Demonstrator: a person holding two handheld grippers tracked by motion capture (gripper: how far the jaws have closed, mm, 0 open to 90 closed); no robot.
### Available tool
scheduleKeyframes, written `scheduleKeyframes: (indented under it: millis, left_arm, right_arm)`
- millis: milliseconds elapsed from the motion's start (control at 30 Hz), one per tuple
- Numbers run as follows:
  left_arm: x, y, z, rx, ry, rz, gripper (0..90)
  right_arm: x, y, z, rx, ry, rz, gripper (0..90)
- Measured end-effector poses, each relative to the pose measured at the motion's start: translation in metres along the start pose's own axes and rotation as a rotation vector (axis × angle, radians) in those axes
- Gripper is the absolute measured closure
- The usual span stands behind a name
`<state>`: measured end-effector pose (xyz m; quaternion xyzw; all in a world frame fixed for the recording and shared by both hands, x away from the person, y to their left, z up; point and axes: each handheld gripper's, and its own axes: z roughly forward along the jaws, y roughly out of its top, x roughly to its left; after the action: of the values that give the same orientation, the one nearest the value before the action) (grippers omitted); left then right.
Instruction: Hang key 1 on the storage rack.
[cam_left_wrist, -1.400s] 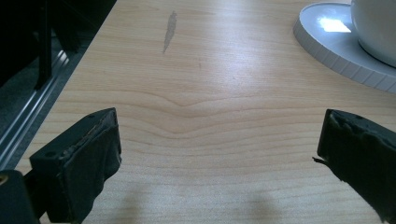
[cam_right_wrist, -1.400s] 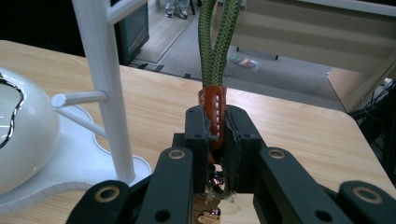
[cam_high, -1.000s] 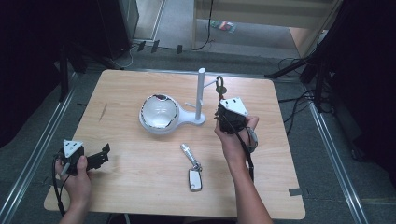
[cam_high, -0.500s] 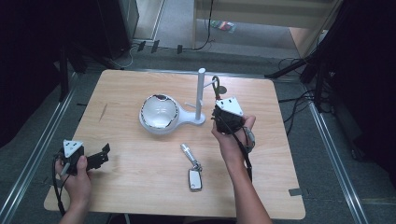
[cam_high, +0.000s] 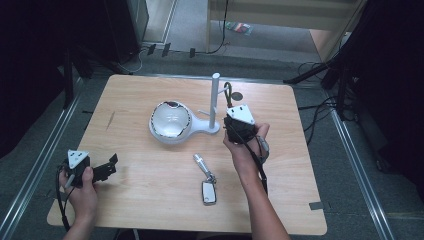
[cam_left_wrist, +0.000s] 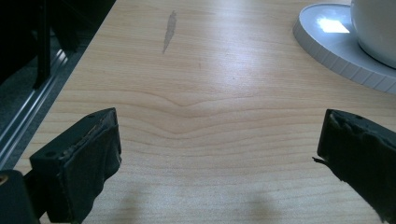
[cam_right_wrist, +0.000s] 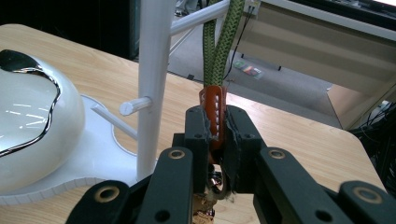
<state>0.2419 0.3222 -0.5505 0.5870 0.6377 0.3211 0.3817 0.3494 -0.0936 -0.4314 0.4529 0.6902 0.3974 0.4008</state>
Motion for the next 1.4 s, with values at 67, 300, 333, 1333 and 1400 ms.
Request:
scheduleKeyframes:
  millis: [67,300,333,1333,1400]
  left_arm:
    - [0.0,0.0,0.0,-0.001,0.0,-0.001,0.0]
    - [0.0,0.0,0.0,-0.002,-0.001,-0.003,0.0]
    - [0.0,0.0,0.0,-0.002,-0.001,-0.003,0.0]
    - [-0.001,0.0,0.0,-0.003,0.003,0.007,0.0]
    - [-0.001,0.0,0.0,-0.003,0.003,0.008,0.0]
  right_arm:
    - [0.002,0.0,0.001,0.006,0.006,-0.007,81.5]
    - [0.01,-0.002,0.005,0.024,0.026,-0.032,81.3]
    - [0.011,-0.002,0.005,0.026,0.03,-0.03,81.3]
    - [-0.004,-0.004,-0.004,0.209,0.166,0.053,61.6]
    - [-0.004,-0.004,-0.005,0.235,0.179,0.058,59.5]
